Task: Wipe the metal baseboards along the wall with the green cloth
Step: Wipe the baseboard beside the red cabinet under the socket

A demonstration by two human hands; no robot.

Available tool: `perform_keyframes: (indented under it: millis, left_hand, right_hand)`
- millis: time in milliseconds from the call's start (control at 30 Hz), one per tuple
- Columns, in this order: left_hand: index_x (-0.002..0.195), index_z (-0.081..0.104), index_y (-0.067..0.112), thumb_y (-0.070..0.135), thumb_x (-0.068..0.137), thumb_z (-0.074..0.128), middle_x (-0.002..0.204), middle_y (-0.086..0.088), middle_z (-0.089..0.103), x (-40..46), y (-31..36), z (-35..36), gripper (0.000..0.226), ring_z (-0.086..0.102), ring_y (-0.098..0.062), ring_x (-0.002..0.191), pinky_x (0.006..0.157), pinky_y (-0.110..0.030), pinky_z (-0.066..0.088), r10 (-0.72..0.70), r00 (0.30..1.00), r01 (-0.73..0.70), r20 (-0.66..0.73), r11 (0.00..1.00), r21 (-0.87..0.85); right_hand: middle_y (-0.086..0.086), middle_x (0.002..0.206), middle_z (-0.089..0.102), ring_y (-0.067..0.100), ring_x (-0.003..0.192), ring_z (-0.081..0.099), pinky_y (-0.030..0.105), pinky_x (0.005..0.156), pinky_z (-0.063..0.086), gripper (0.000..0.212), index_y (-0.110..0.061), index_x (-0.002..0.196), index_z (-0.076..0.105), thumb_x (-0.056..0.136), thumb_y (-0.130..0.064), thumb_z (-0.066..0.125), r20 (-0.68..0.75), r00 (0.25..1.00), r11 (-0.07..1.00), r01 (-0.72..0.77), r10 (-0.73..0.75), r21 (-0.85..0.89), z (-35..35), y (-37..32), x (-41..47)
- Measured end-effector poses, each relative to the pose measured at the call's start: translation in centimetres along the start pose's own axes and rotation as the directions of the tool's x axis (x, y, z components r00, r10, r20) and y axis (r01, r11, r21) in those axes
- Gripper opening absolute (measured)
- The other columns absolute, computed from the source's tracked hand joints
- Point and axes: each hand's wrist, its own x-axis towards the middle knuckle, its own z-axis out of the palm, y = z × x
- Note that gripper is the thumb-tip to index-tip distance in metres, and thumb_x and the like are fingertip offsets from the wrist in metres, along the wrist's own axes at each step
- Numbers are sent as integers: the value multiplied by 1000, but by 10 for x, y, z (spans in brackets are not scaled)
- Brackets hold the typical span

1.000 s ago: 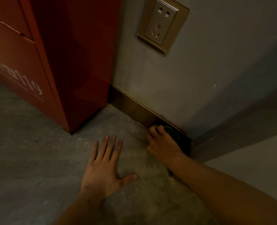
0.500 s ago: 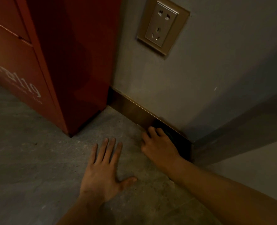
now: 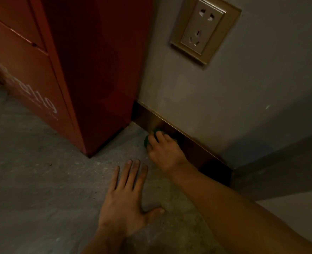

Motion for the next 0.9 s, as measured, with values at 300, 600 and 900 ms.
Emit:
perform_keyframes:
  millis: [300,600,900]
  left_hand:
    - [159,15,21,97,75,33,169,-7,8,-1,-3,-1,116,-3,-26,155,121,-61,13,1,1000,-1,5,1000,1]
    - [160,10,23,98,74,29,169,-4,5,-2,-2,-4,116,-7,-24,155,122,-60,10,-7,1000,7,10,1000,13]
    - [160,4,26,99,73,26,169,-4,0,-3,-1,-3,116,-11,-22,154,123,-57,5,-16,1000,16,12,999,32]
  right_hand:
    - [14,122,54,36,114,42,42,93,39,25,-8,116,63,94,-15,51,158,985,991,-80,63,108,2,6,-23]
    - [12,124,52,37,114,40,47,92,39,26,-14,114,67,89,-17,62,296,955,1000,0,-9,27,10,17,-72]
    - [16,117,51,40,109,41,49,87,42,24,-8,112,66,89,-14,60,327,943,998,-65,57,13,-3,22,-99]
